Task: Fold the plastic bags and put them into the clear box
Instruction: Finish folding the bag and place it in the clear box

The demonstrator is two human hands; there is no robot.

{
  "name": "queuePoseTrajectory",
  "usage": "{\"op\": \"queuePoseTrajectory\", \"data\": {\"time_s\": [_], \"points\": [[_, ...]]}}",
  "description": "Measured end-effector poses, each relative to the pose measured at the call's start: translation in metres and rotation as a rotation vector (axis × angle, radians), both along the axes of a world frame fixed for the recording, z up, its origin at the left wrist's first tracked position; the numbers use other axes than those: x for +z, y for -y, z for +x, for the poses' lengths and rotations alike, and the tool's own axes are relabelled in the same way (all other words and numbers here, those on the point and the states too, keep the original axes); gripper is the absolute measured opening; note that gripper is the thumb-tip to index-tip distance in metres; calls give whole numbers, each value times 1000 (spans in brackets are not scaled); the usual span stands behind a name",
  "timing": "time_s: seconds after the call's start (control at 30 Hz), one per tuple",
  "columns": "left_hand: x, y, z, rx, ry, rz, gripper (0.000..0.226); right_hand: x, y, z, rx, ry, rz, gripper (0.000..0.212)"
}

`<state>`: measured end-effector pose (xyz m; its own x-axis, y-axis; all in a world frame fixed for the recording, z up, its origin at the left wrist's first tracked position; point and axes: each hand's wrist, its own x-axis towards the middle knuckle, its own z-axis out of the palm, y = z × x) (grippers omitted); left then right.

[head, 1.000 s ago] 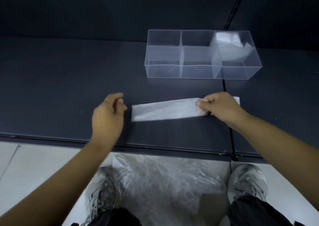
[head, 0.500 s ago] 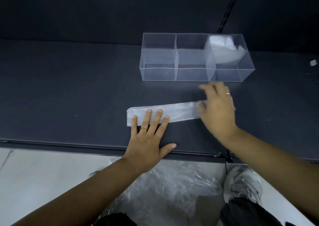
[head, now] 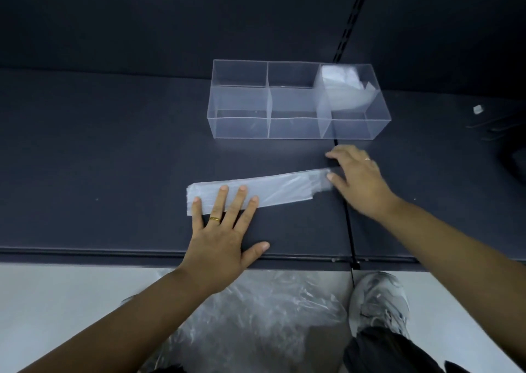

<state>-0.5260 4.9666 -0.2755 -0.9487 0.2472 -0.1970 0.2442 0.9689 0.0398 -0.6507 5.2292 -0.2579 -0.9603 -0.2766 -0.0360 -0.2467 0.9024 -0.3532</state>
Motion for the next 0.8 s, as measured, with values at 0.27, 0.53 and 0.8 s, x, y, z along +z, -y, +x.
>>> {"op": "queuePoseTrajectory", "data": {"time_s": [0.27,0.53,0.8], "points": [[6,18,-11,-112,48,-3,82,25,-12,-4,29,172,-20,14],[25,19,-30,-230,35,250,88,65,-25,62,-335,801,-679,14],[61,-79,10,111,53,1142,41,115,18,76,-57,1065,-946,35]]}}
